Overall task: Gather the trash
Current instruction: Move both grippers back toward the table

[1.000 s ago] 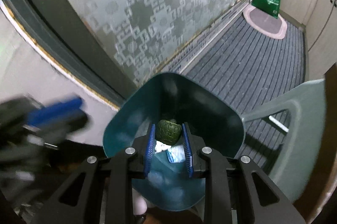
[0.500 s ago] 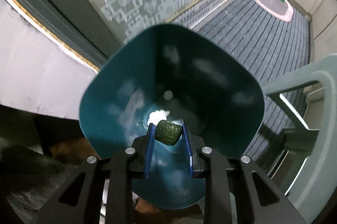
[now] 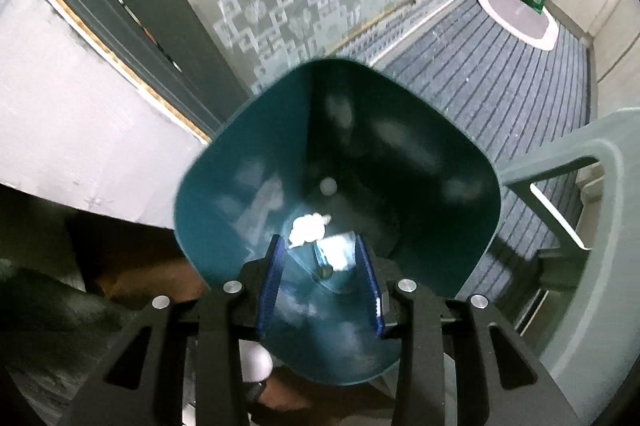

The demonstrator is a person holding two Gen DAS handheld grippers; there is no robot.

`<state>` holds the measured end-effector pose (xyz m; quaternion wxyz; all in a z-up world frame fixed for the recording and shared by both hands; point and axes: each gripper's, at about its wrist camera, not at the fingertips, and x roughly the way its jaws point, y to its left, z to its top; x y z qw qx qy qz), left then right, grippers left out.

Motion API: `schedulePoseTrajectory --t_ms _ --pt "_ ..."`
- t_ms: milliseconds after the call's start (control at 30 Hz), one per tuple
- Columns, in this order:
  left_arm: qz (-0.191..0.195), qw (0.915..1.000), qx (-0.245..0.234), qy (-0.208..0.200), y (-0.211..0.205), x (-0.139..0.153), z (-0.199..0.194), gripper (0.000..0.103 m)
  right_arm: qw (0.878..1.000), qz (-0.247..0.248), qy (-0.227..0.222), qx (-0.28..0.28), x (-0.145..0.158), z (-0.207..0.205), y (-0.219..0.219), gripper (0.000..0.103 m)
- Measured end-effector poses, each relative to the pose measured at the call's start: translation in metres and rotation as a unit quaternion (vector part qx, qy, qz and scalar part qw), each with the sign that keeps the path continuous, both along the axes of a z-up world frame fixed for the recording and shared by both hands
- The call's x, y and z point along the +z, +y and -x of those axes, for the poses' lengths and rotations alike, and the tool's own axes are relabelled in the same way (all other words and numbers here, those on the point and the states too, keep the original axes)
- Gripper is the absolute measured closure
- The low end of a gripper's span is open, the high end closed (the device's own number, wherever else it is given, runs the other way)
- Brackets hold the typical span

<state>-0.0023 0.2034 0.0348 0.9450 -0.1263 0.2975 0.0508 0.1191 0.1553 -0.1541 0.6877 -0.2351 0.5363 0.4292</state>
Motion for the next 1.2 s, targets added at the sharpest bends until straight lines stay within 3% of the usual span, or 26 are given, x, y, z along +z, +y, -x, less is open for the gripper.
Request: schedulePoseTrajectory --t_ms 300,400,467,667,933,1000,1067,1200 --pt "-0.002 0.9992 0.004 -0.04 -0.017 0.028 0.001 0.073 0.997 -0.069 -0.02 -0.007 0.054 0.001 -0.009 0.066" --pt "-0.01 0.9987 0.011 -0.048 -0.022 0.034 0.0 0.061 0.995 -0.098 -0.032 -0.013 0.074 -0.002 -0.019 0.066" --pt "-0.016 0.9981 0.017 -0.057 -0.024 0.038 0.001 0.061 0.991 -0.116 -0.062 -0.02 0.091 -0.004 -0.029 0.066" --pt "-0.018 0.9972 0.026 -0.068 -0.026 0.046 -0.005 0.06 0.981 -0.163 -0.099 -0.045 0.129 -0.015 -0.065 0.057" --pt "-0.018 0.9978 0.012 -0.063 -0.045 0.044 -0.022 0.053 0.971 -0.18 -0.128 -0.089 0.151 -0.038 -0.118 0.053" --pt "-0.021 0.9981 0.005 -0.057 -0.053 0.04 -0.029 0.052 0.968 -0.179 -0.138 -0.104 0.154 -0.044 -0.133 0.05" --pt "-0.022 0.9984 -0.002 -0.052 -0.06 0.037 -0.034 0.052 0.965 -0.176 -0.153 -0.119 0.155 -0.049 -0.146 0.04" --pt "-0.026 0.9985 -0.018 -0.044 -0.076 0.032 -0.044 0.05 0.962 -0.17 -0.164 -0.14 0.154 -0.057 -0.168 0.04"
